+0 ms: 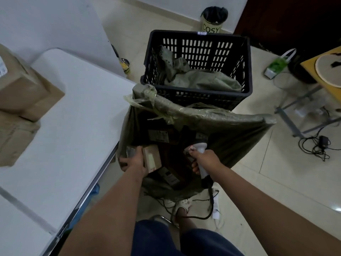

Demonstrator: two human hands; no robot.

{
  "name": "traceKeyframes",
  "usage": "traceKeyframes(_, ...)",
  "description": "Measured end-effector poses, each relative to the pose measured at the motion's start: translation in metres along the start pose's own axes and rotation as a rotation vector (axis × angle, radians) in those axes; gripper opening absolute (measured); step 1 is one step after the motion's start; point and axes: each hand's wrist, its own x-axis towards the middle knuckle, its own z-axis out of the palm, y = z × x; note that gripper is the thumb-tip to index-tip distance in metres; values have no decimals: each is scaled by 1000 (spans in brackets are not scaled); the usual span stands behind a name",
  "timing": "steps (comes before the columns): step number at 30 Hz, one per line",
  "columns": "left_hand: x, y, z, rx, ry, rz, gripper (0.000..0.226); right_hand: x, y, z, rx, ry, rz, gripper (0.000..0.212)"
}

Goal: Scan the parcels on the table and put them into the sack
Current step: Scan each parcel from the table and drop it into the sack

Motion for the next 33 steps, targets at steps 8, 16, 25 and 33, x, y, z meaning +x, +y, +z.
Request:
traceKeyframes(8,-89,22,5,-243,-382,-109,62,7,-1,15,25,-7,48,37)
traceKeyframes(16,-78,19,5,-79,-562,-109,43,19,5,28,42,-41,131,42)
traceKeyframes(25,-55,19,-16,405,-382,120,28,36,4,39,89,-59,164,43)
traceKeyframes(33,-64,34,-26,470,-267,-10,49,38,0,43,107,-69,143,42)
